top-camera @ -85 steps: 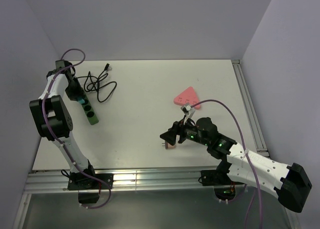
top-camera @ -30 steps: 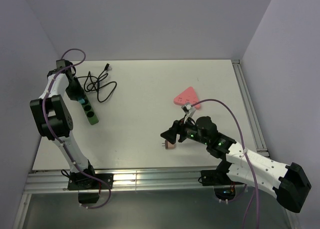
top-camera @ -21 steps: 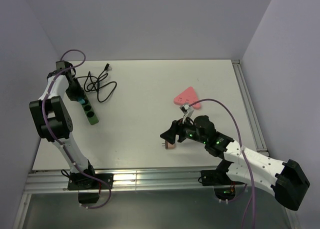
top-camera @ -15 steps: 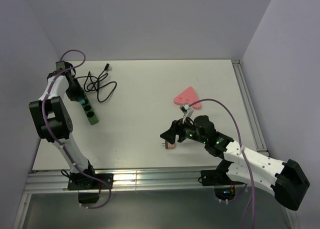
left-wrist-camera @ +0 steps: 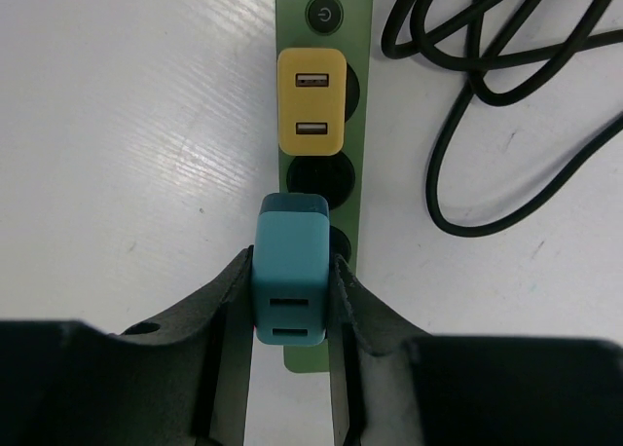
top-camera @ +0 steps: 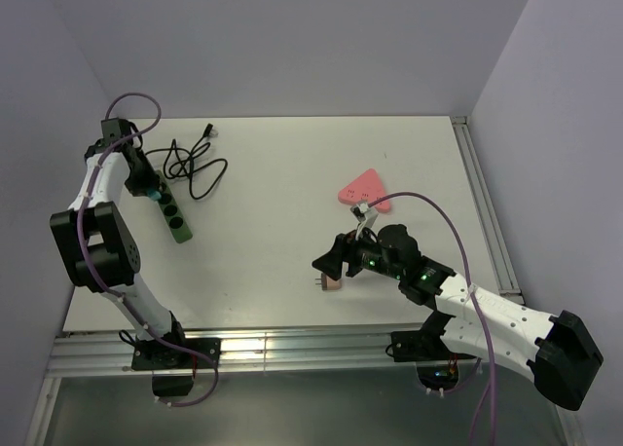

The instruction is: Insert the plug

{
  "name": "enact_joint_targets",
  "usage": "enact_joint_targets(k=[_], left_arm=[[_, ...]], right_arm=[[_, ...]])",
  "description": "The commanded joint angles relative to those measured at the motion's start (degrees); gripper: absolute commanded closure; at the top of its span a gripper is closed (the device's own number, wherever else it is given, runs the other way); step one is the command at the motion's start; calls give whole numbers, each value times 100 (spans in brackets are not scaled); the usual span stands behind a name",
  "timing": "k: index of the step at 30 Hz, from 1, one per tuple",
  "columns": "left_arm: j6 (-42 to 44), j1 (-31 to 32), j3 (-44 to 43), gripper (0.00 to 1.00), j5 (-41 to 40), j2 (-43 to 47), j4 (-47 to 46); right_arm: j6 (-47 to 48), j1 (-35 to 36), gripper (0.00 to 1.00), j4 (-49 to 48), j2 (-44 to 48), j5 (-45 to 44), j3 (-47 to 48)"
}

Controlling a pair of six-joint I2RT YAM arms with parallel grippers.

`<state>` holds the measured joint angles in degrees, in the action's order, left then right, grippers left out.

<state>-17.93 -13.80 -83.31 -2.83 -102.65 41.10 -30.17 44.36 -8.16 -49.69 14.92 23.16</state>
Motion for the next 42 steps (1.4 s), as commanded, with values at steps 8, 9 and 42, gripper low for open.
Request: enact_joint_targets(k=[8,9,42], left_arm=[[0,-17,-274,100,353,-79,249],[0,-17,-274,100,353,-123,249],[106,-35,-362,100,-7,-625,144]], right_arm=[[11,-41,24,-273,74,46,-31],[11,-33,24,-265,74,38,-39],[29,-68,24,-239,47,38,-22]])
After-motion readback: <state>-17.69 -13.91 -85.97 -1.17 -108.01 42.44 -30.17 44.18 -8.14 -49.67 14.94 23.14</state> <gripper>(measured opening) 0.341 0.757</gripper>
